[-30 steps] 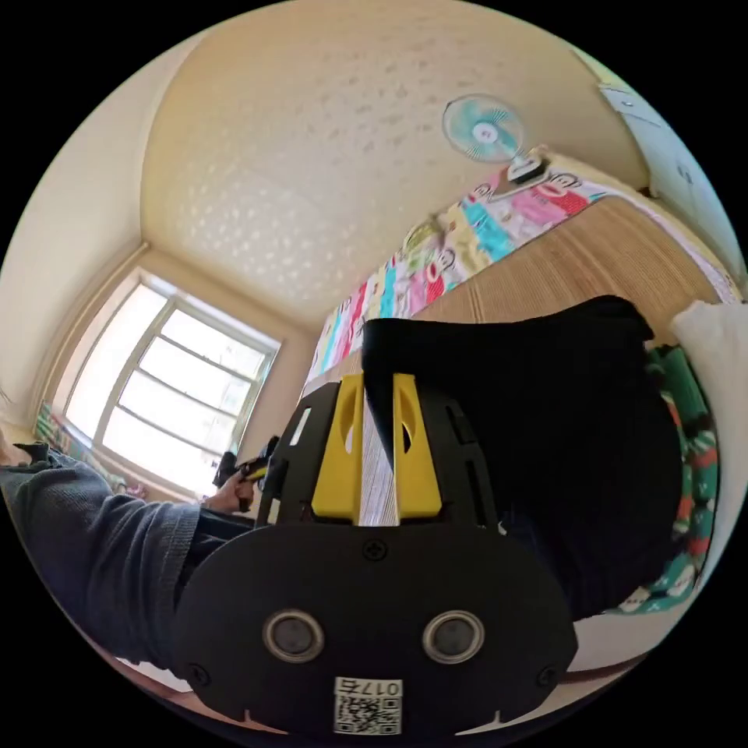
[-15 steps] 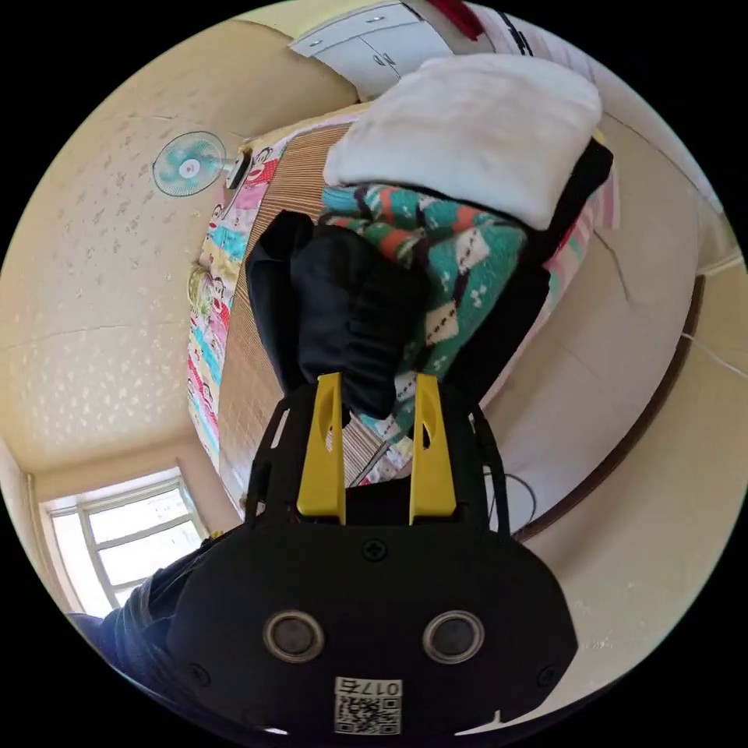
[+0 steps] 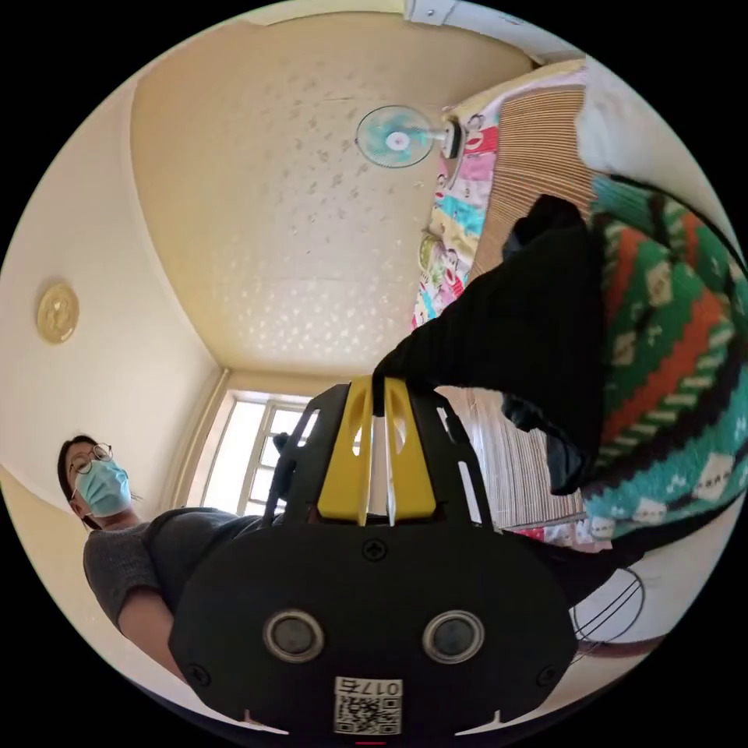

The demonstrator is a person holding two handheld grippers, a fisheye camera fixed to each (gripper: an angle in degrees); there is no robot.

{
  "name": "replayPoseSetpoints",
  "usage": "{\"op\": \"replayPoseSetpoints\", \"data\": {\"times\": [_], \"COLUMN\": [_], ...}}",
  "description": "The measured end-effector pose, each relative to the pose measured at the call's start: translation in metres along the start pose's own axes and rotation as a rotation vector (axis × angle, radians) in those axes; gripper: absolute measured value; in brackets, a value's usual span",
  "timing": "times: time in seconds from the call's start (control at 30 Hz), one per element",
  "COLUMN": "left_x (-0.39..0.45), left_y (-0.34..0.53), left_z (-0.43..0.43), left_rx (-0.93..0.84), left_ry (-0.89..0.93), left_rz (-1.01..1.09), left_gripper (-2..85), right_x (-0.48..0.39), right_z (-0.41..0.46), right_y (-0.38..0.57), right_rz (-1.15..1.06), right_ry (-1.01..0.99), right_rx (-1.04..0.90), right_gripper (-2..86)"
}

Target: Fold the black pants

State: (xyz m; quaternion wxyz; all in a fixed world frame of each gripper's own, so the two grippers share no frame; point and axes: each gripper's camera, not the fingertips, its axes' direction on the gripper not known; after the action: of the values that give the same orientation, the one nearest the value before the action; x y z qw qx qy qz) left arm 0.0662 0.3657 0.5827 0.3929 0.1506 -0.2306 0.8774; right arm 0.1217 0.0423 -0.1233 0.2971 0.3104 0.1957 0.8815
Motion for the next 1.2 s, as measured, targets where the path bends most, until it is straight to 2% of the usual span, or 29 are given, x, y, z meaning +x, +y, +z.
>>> {"op": "replayPoseSetpoints", "data": {"times": [0.13, 0.2, 0.27, 0.4, 0.5, 0.57, 0.67, 0.77, 0.87, 1.0, 1.2], "left_x": [0.076, 0.096, 0.115, 0.139, 0.157, 0.18, 0.196, 0.19, 0.207, 0.236, 0.304], "left_y": [-0.022, -0.028, -0.032, -0.036, -0.041, -0.033, -0.02, -0.017, -0.018, -0.022, -0.038], "left_z": [0.041, 0.061, 0.08, 0.098, 0.116, 0.11, 0.091, 0.055, 0.022, -0.025, -0.102], "left_rx": [0.064, 0.051, 0.077, 0.128, 0.127, 0.217, 0.337, 0.491, 0.585, 0.708, 0.857], "left_ry": [-0.009, -0.007, -0.091, -0.149, -0.177, -0.13, -0.137, -0.009, -0.002, -0.001, -0.051], "left_rz": [0.216, 0.248, 0.272, 0.336, 0.366, 0.389, 0.339, 0.201, 0.176, 0.137, 0.163], "left_gripper": [9.2, 12.0, 14.2, 16.0, 13.1, 6.4, 3.8, 2.7, 2.4, 3.1, 3.6], "right_x": [-0.067, -0.094, -0.119, -0.172, -0.197, -0.209, -0.225, -0.237, -0.235, -0.207, -0.157], "right_z": [0.062, 0.084, 0.103, 0.146, 0.174, 0.187, 0.19, 0.181, 0.167, 0.166, 0.202], "right_y": [-0.019, -0.017, -0.011, 0.021, 0.046, 0.061, 0.079, 0.109, 0.15, 0.226, 0.318], "right_rz": [-0.204, -0.298, -0.364, -0.546, -0.61, -0.684, -0.779, -0.911, -1.028, -1.151, -1.135], "right_ry": [-0.002, -0.058, -0.118, -0.2, -0.3, -0.32, -0.317, -0.268, -0.176, 0.075, 0.523], "right_rx": [-0.185, -0.247, -0.303, -0.434, -0.507, -0.54, -0.53, -0.471, -0.408, -0.351, -0.215], "right_gripper": [1.9, 1.4, 1.2, 0.7, 0.5, 0.5, 0.6, 0.5, 0.8, 3.3, 16.5]}}
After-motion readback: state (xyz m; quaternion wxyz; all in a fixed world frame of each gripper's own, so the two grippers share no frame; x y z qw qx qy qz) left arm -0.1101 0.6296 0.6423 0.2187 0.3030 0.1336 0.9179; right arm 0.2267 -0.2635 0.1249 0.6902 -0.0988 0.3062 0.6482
